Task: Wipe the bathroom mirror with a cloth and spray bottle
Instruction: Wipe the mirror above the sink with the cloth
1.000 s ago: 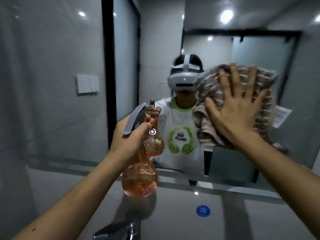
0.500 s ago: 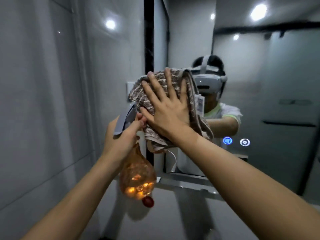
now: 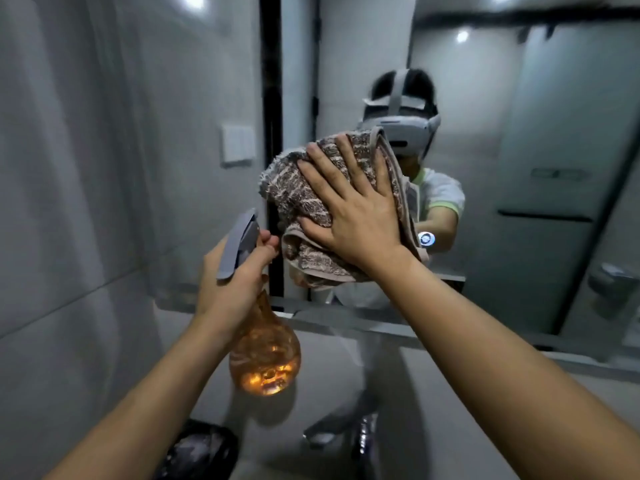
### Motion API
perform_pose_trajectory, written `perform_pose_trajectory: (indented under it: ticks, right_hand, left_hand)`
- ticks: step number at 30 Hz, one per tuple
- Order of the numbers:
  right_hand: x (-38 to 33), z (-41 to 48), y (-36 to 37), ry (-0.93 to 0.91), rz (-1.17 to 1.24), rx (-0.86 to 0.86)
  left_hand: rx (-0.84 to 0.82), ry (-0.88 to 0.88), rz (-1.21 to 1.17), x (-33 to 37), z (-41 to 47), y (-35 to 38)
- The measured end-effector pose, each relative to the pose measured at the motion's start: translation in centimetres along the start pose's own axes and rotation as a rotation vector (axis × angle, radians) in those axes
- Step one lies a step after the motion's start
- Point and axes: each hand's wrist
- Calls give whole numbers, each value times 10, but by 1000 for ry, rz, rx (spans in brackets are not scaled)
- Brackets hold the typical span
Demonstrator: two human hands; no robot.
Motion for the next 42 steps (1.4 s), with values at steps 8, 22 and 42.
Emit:
perform_pose_trajectory:
  ticks: [8,22,42]
  right_hand:
    - [143,-150,-18,122,-49,-113]
    - [286,-292,-28,222,-104,-120]
    - [259,-295,-8,123,-235,-11]
  left_hand:
    - [-206,-51,-23,-29,-89,128]
    - [-383,-1,11,-72,-151,248]
    - [-428,-52,-28,-88,-153,261]
Point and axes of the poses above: each hand's wrist, its own z-axis towards the middle knuckle, its own y-axis out of the palm, x = y × z, and after that the axes turned 6 degrees about -z, right-handed
